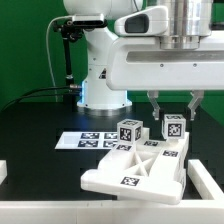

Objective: Assemble chair

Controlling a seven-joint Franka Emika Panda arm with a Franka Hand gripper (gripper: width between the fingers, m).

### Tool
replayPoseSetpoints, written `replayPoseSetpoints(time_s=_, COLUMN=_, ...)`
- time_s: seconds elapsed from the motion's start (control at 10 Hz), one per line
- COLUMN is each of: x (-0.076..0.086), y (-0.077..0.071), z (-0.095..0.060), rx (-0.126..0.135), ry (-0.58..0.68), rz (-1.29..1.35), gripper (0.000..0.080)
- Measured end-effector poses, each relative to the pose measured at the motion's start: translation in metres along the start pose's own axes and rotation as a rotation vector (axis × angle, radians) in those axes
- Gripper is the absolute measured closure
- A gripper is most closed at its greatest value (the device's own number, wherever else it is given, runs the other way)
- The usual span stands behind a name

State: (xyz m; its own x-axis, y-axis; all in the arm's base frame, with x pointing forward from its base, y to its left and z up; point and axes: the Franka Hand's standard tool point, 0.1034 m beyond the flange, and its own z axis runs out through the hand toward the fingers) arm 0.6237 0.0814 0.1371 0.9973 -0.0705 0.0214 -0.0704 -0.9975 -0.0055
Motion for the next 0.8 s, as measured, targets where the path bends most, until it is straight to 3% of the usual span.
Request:
replayPoseSetpoints(time_s=0.7, x=-0.0004, y=0.0006, z=0.0053, rx=-0.002, ry=0.015, rz=0.002, gripper=0.0518)
replayPoseSetpoints(time_s=0.8, x=-0.0004, y=0.0008, z=0.0054, rx=-0.002, ry=0.015, rz=0.002, gripper=0.0436)
